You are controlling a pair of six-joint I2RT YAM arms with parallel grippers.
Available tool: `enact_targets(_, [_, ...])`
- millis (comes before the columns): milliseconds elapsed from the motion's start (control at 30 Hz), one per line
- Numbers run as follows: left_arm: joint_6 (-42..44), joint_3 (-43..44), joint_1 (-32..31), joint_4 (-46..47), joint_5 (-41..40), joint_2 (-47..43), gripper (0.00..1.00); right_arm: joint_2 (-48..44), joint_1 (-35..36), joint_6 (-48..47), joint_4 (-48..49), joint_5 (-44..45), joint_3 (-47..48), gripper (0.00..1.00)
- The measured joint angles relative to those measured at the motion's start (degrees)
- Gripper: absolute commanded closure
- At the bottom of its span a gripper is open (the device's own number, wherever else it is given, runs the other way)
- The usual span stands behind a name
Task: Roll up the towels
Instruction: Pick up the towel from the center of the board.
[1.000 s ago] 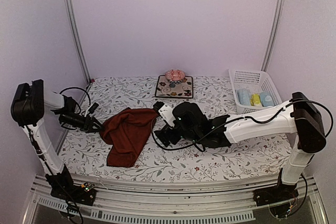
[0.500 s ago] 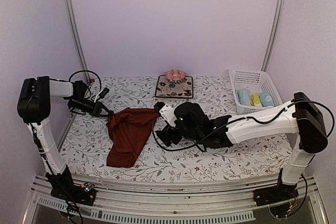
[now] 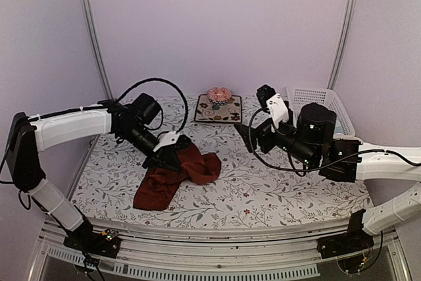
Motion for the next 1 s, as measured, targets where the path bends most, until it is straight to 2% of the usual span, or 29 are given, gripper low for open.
enact_targets(67, [2.58,-2.16,-1.09,-1.70,-1.16,0.61,0.87,-5.35,-0.15,-1.18,2.89,-0.22,-3.28,0.01])
enact_targets(167, [5.44,-3.89,-2.21,-4.04,-3.10,3.04,0.85,-7.50,-0.20,-3.10,4.87,-1.33,-5.33,0.01])
enact_targets(300, [7.10,-5.40,-3.91,-5.68,-5.18,6.78,0.84,1.75,-0.20,-5.07,3.19,-4.98,-1.86,0.00])
enact_targets(533, [8.13,-9.90,-4.31,-5.81,-8.46,7.82,0.89,19.15,-0.20,-8.92,-1.05,-8.48,0.35,0.10])
enact_targets(733, [8.48,-11.91,-4.02,-4.63,-8.72,7.65,0.91,24.72,-0.20,-13.84,-0.07,-9.53,0.35,0.24])
enact_targets(1000, [9.01,-13.49,-1.09,-3.89,-7.13,5.46,0.91,32.63,1.86,-21.22,7.02,-9.70,0.11,0.27])
